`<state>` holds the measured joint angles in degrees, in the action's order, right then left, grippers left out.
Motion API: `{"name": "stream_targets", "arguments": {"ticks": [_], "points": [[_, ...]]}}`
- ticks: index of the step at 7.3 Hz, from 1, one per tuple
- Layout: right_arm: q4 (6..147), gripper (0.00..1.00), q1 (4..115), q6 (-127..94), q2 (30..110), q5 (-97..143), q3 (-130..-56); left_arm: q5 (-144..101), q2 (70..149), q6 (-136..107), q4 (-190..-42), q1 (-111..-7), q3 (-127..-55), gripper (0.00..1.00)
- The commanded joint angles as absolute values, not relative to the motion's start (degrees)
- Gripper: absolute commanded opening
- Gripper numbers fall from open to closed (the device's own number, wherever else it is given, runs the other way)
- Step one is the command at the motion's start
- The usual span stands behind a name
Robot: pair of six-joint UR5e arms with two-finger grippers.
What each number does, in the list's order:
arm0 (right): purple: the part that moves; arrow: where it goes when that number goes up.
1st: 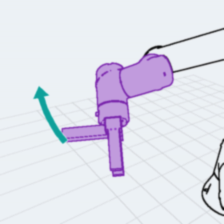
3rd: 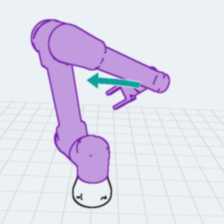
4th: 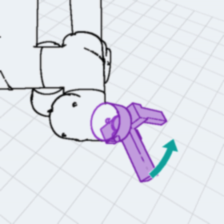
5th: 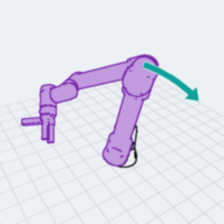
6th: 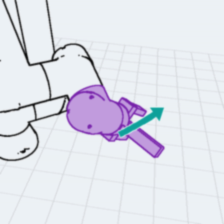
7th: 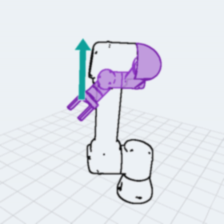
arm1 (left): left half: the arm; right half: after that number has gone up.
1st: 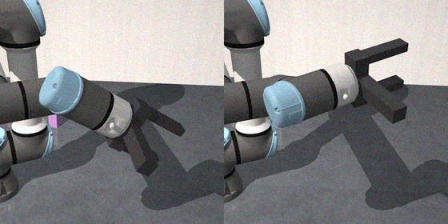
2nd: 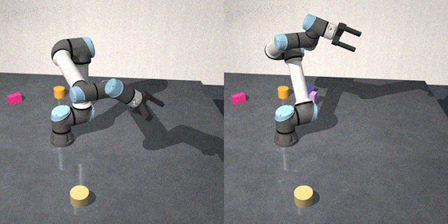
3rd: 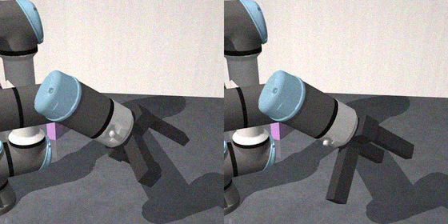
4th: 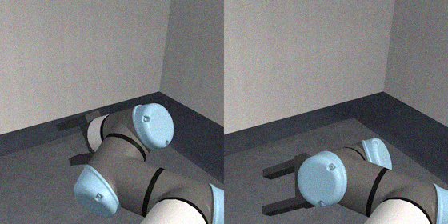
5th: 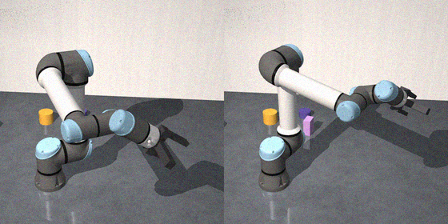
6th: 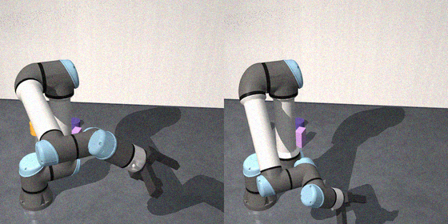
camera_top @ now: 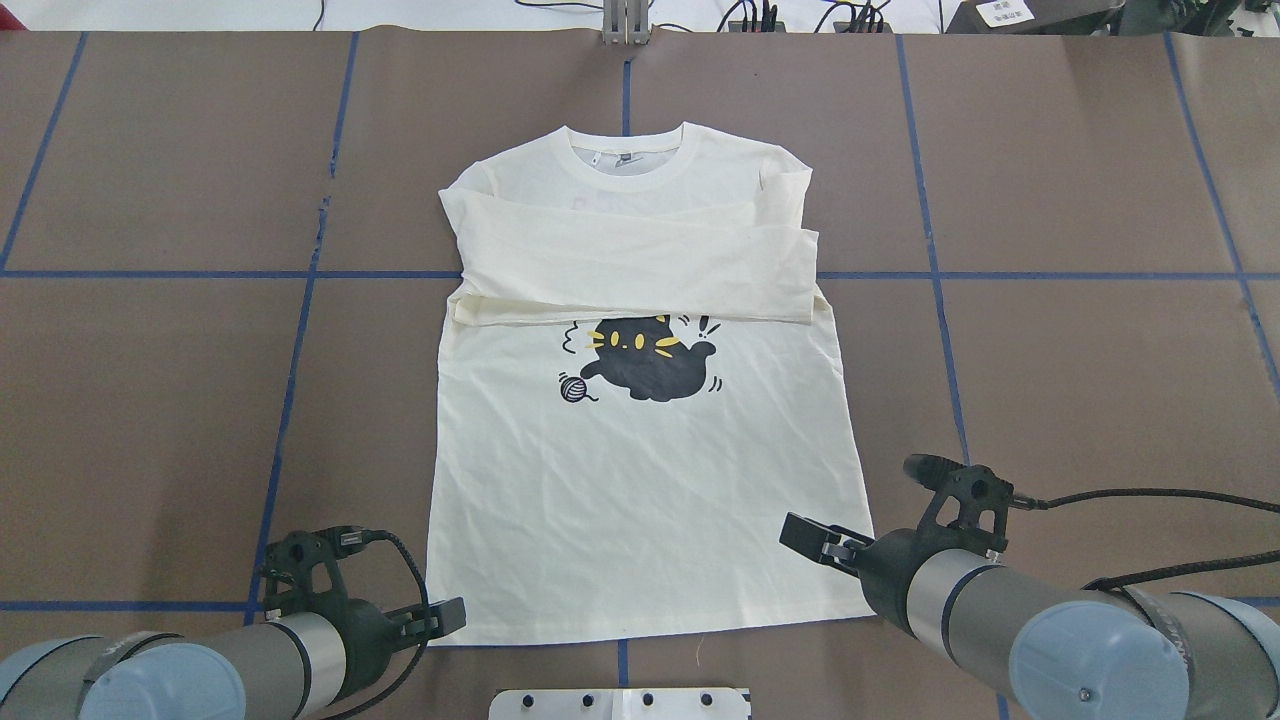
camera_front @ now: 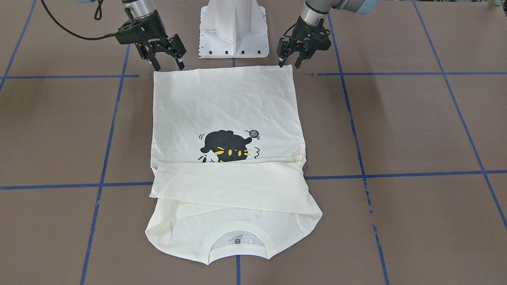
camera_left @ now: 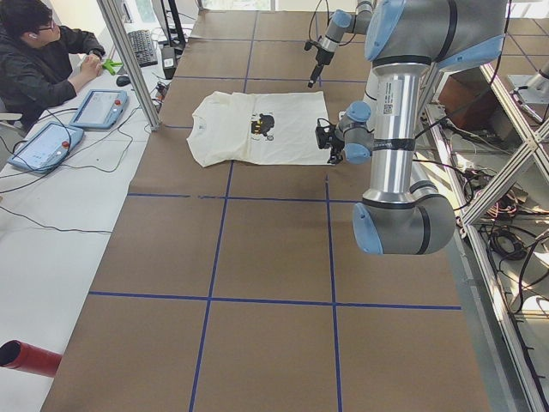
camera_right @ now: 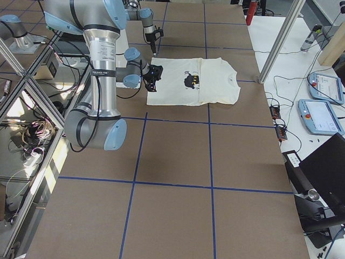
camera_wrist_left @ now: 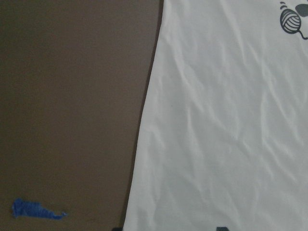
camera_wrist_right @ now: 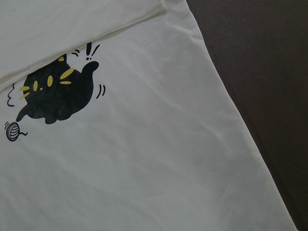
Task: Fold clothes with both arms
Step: 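Move both grippers to the hem edge nearest the robot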
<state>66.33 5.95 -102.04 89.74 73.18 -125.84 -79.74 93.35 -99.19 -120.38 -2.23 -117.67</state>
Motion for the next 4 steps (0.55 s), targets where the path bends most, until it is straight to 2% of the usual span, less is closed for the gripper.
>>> {"name": "stream_targets", "arguments": {"ticks": [1,4], "points": [[66.3,0.98,5.5,-102.0,89.8,72.7,-125.9,-79.7,93.4,-99.1,-120.2,-1.3,-116.2,0.63],[66.3,0.98,5.0,-102.0,89.8,72.0,-125.9,-79.8,93.7,-99.2,-120.2,-1.3,-116.2,0.58]]}}
